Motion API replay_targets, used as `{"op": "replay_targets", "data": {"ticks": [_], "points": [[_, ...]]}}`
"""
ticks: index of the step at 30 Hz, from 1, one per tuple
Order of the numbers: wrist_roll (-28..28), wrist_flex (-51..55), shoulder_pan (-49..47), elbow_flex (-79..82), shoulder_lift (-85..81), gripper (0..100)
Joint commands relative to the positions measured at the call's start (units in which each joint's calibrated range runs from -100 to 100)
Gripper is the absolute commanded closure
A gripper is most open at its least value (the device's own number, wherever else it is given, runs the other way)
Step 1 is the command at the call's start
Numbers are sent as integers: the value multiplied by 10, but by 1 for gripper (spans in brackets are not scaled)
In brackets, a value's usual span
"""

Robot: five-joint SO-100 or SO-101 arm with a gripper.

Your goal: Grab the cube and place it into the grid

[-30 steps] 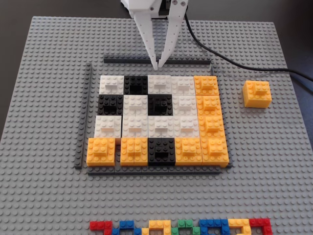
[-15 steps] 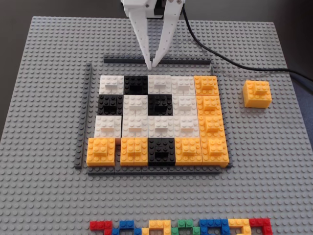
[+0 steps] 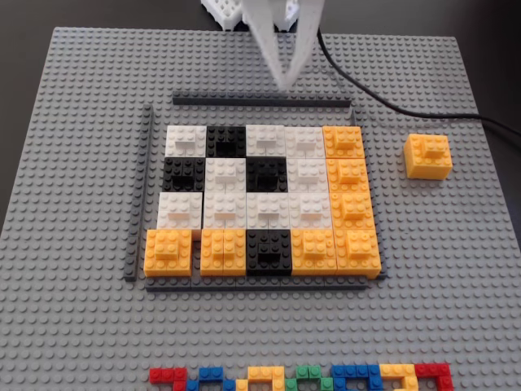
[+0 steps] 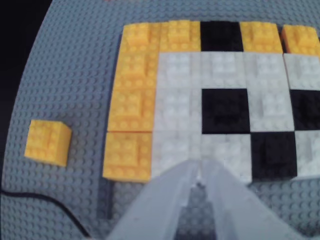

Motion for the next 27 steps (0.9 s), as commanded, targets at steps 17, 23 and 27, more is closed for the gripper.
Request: {"op": "replay_targets", "data": {"ticks": [17, 23, 27], "points": [[-82, 149, -101, -484, 324, 100], [-121, 166, -151, -578, 430, 100], [-142, 165, -186, -617, 496, 100]]}}
